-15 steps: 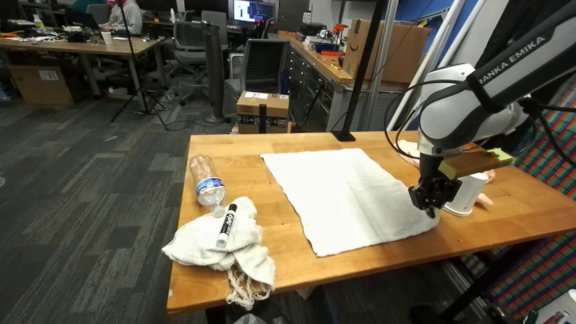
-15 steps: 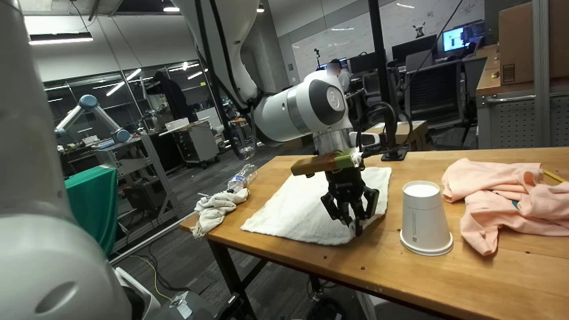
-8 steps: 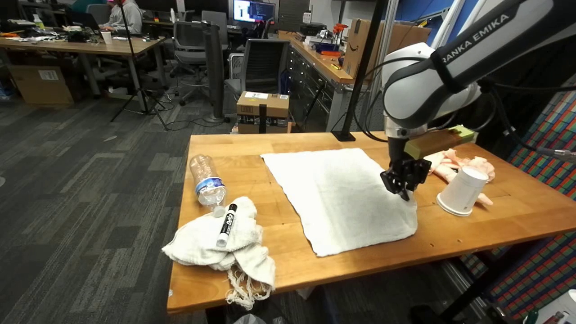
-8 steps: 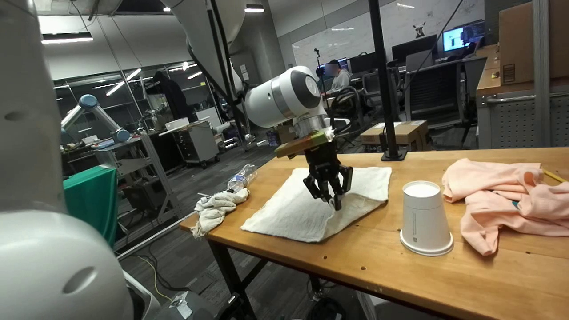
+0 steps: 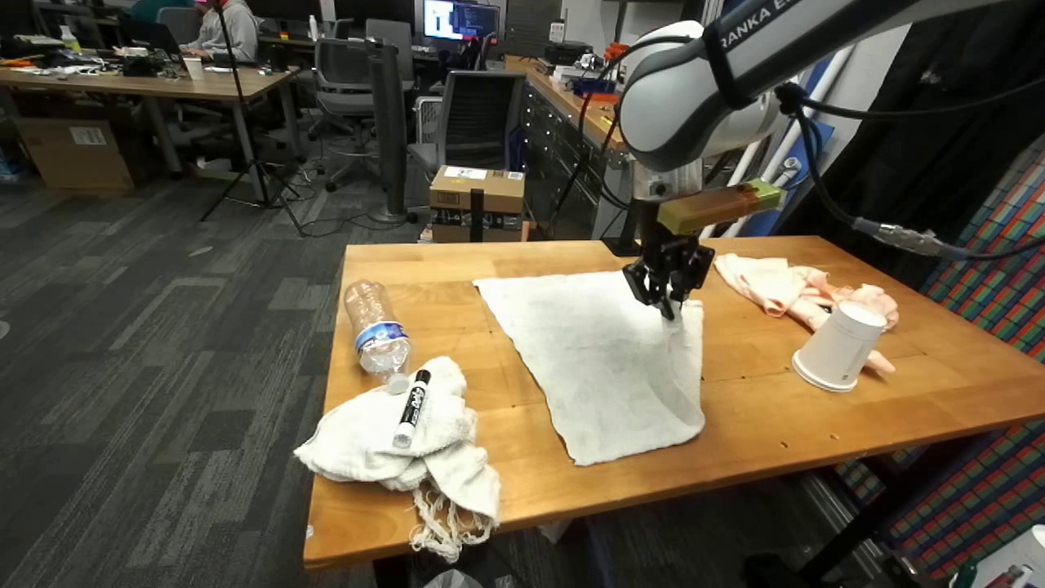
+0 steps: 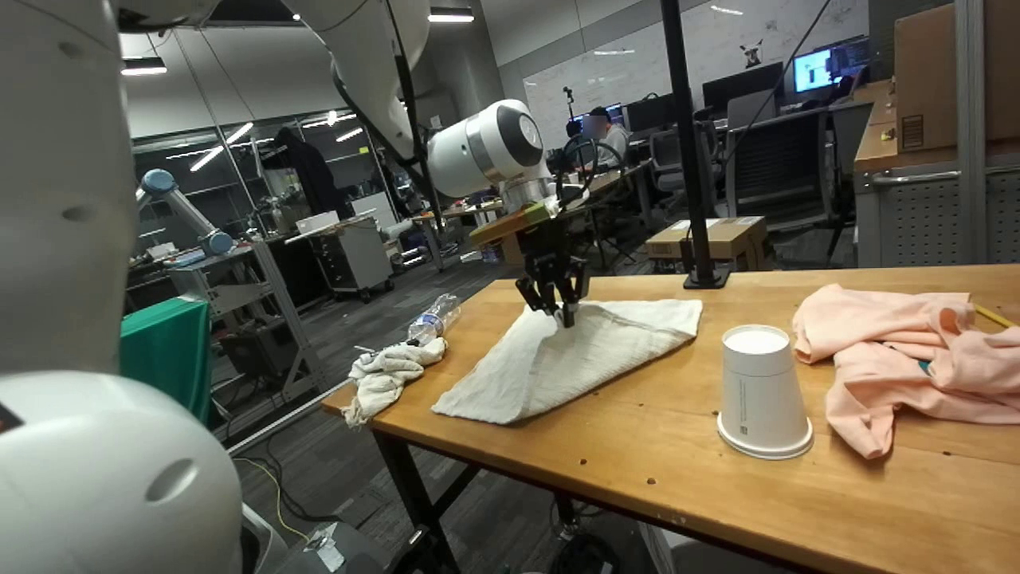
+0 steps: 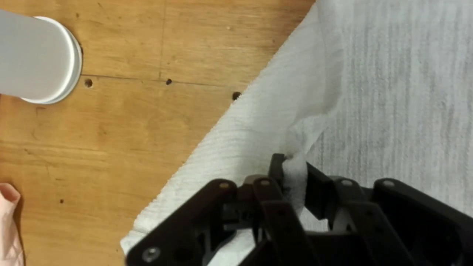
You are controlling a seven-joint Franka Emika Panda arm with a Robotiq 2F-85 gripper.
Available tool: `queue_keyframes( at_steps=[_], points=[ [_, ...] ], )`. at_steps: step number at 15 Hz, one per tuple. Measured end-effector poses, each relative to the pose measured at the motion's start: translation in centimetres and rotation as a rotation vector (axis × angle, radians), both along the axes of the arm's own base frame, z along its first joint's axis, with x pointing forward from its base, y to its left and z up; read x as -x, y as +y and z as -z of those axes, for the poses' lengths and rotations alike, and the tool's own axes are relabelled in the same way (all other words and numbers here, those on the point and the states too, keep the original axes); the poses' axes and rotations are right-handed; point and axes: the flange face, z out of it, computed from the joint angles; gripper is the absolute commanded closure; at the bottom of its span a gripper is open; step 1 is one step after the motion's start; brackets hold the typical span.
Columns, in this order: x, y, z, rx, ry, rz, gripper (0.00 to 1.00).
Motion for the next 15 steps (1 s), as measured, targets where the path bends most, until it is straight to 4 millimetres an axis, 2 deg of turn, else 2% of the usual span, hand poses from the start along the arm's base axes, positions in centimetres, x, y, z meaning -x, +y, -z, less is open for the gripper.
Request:
queue_keyframes(
  at_steps=[5, 8, 11, 15],
  points=[
    [-3.6, 3.7, -3.4, -0.057, -0.049, 0.008, 0.94],
    [-5.3, 6.4, -4.5, -0.075, -0.074, -0.014, 0.94],
    [-6.4, 9.0, -4.3, -0.084, -0.075, -0.038, 0.94],
    [-7.3, 12.0, -3.1, -0.089, -0.058, -0.061, 0.94]
  ],
)
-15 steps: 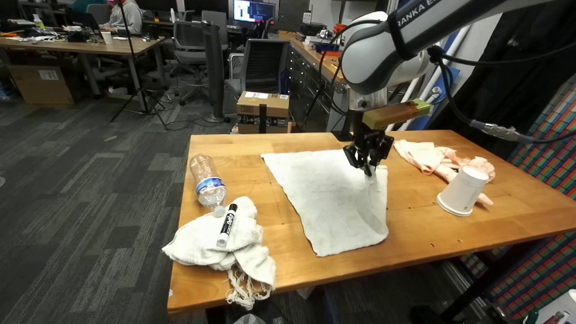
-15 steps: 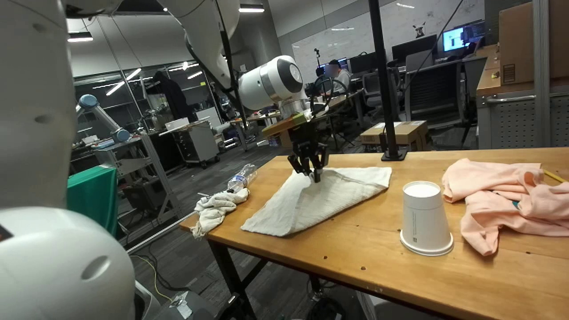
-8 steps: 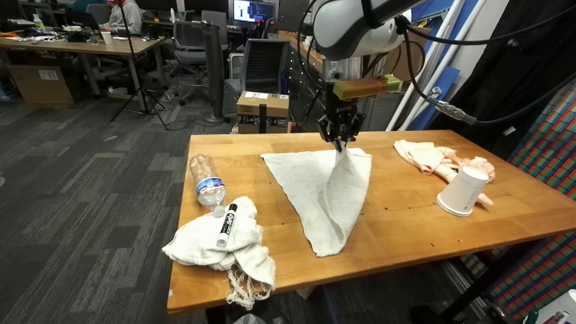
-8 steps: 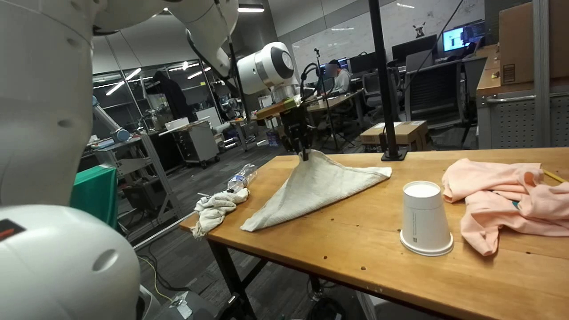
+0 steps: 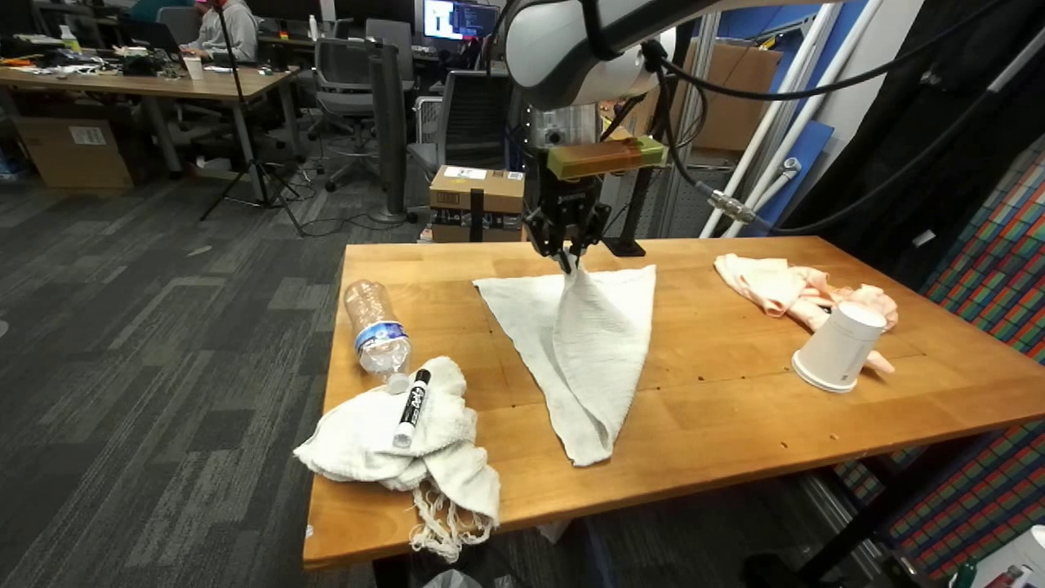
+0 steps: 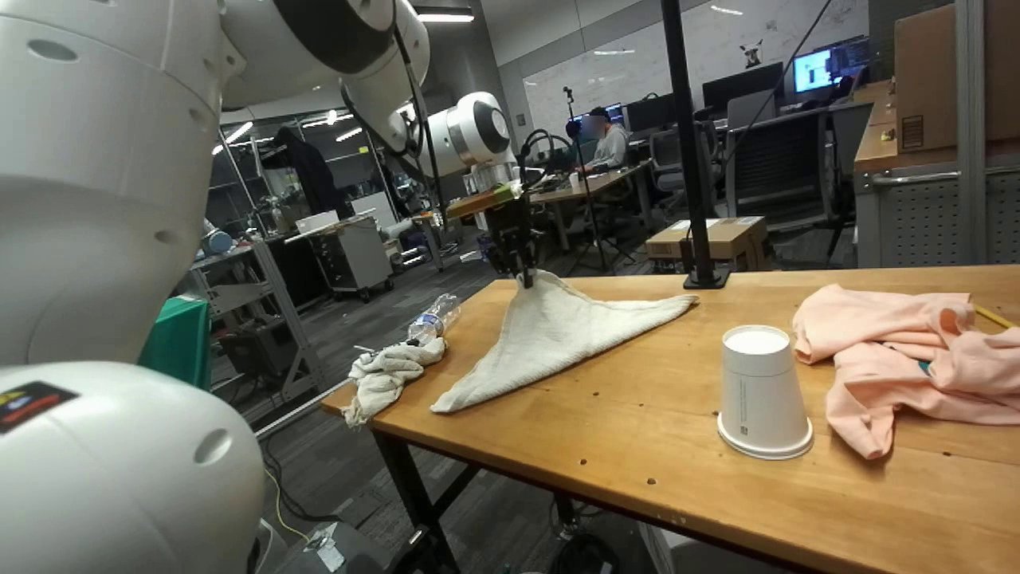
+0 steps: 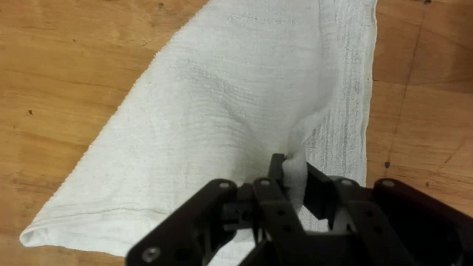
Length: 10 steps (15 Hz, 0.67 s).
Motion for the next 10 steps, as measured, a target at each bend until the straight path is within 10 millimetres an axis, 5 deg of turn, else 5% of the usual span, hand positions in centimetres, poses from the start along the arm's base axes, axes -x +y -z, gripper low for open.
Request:
queue_keyframes(
  at_steps=[5, 10],
  points=[
    [-1.2, 3.7, 0.9, -0.023, 0.004, -0.023, 0.94],
    [-2.9, 6.7, -0.3, -0.048, -0.066, -0.007, 0.94]
  ],
)
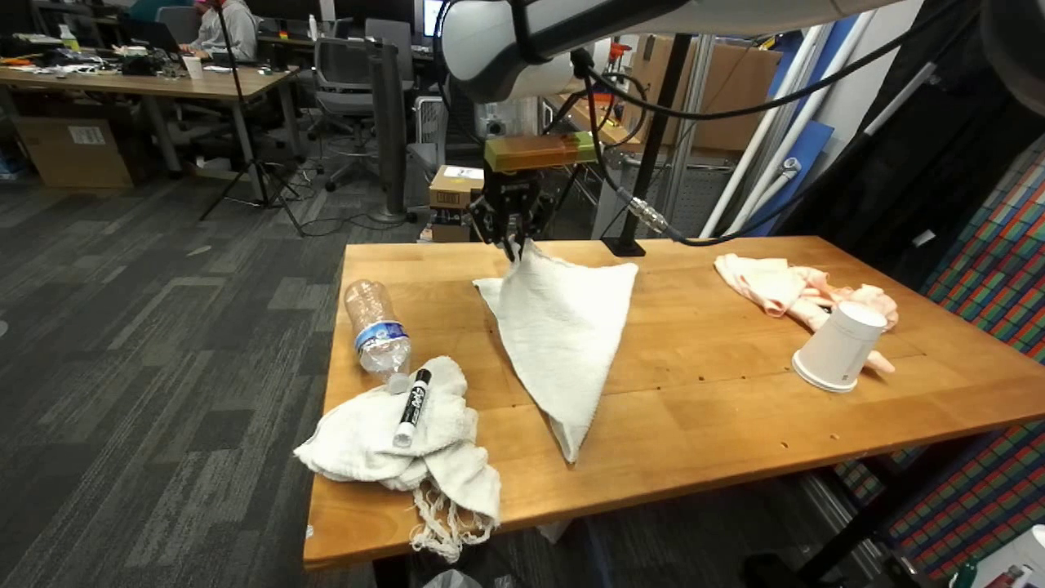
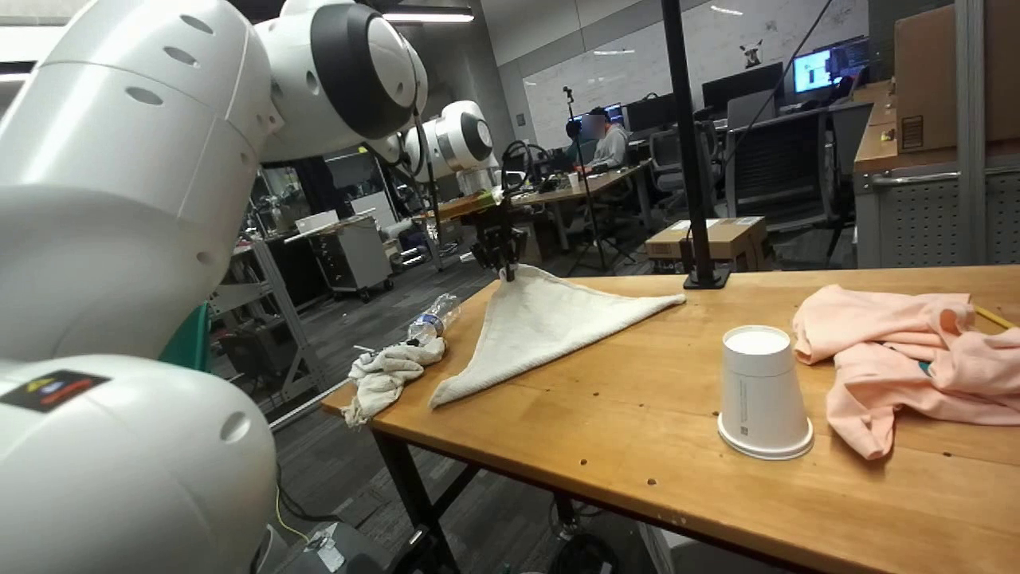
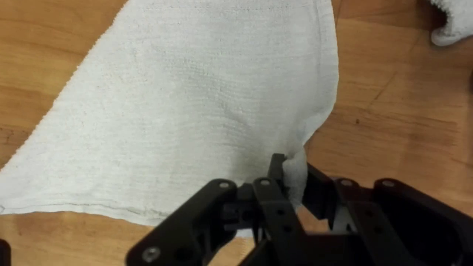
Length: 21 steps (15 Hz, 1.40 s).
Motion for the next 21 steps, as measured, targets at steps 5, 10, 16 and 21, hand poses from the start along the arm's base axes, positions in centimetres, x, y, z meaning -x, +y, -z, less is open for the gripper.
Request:
queue_keyframes(
  at_steps=[5, 10, 16, 21],
  points=[
    [-1.9, 1.2, -0.8, -0.023, -0.059, 0.029, 0.94],
    [-3.0, 1.2, 1.9, -0.013, -0.039, 0.052, 0.53],
    [-4.1, 0.0, 2.7, -0.011, -0.029, 0.093, 0.08],
    [-5.9, -4.2, 0.8, -0.026, -0.056, 0.158, 0.00]
  ],
)
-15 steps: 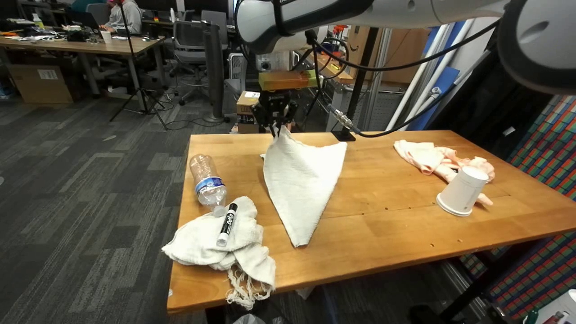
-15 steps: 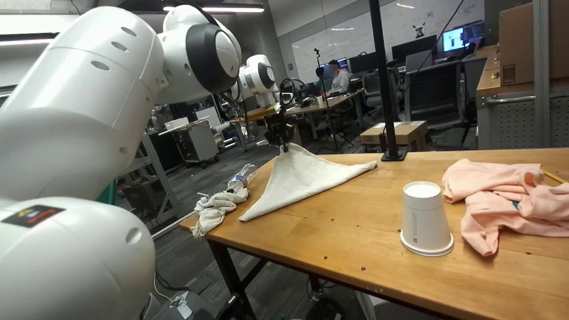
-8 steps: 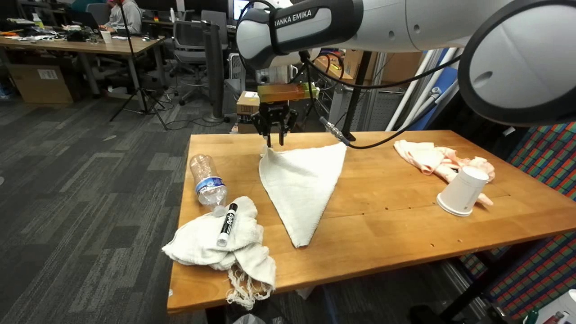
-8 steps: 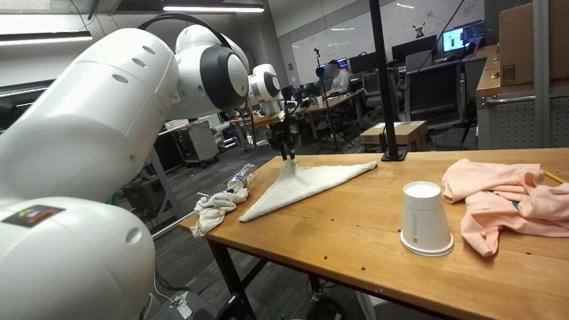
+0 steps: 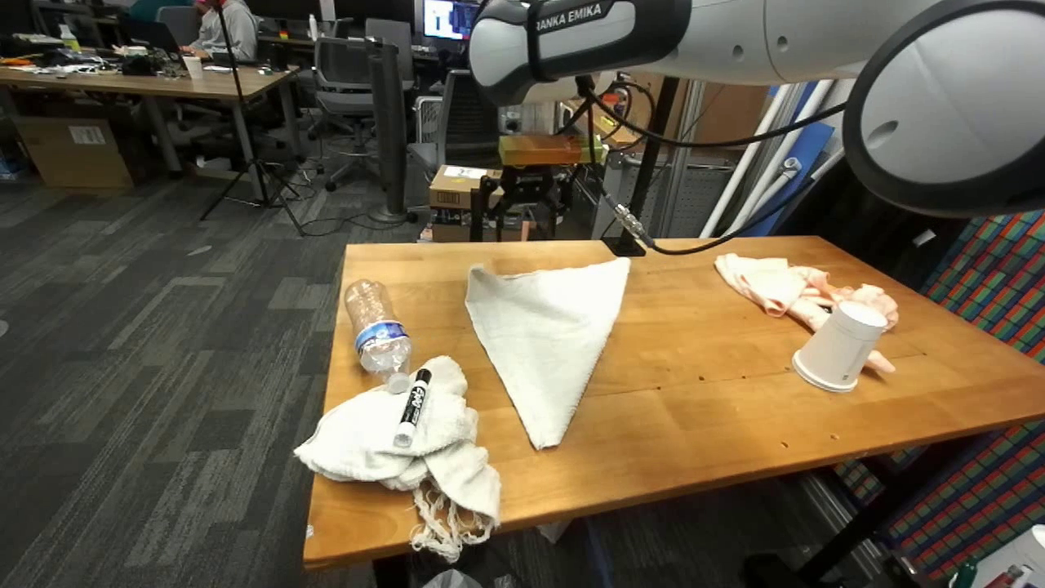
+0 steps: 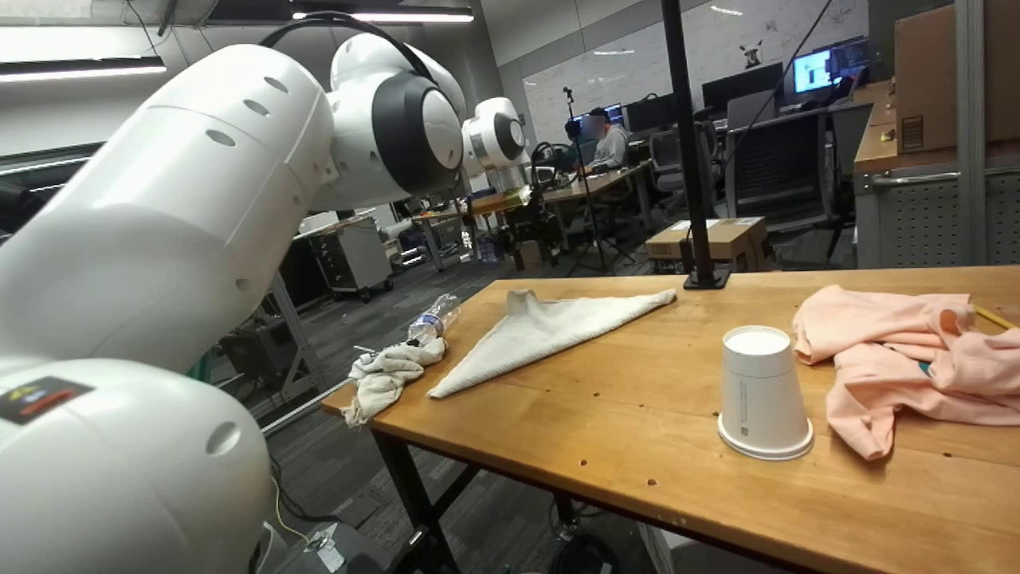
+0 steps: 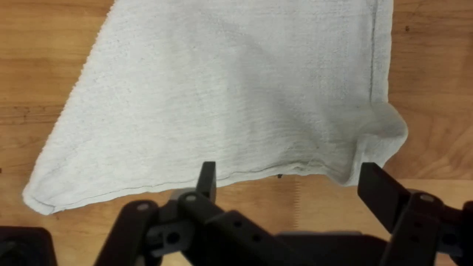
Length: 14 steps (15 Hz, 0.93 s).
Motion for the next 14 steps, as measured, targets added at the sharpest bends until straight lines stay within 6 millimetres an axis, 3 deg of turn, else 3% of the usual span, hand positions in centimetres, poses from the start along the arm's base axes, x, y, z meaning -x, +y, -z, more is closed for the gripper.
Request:
queue_keyframes(
  at_steps=[4, 8, 11, 14],
  points=[
    [-1.2, -6.1, -2.9, -0.008, -0.029, 0.015, 0.01],
    [-1.2, -12.8, -4.8, -0.015, -0.071, -0.005, 0.00],
    [-0.3, -17.7, -4.9, -0.005, -0.089, -0.013, 0.00],
    [0.9, -21.9, -3.6, 0.012, -0.088, -0.010, 0.00]
  ],
)
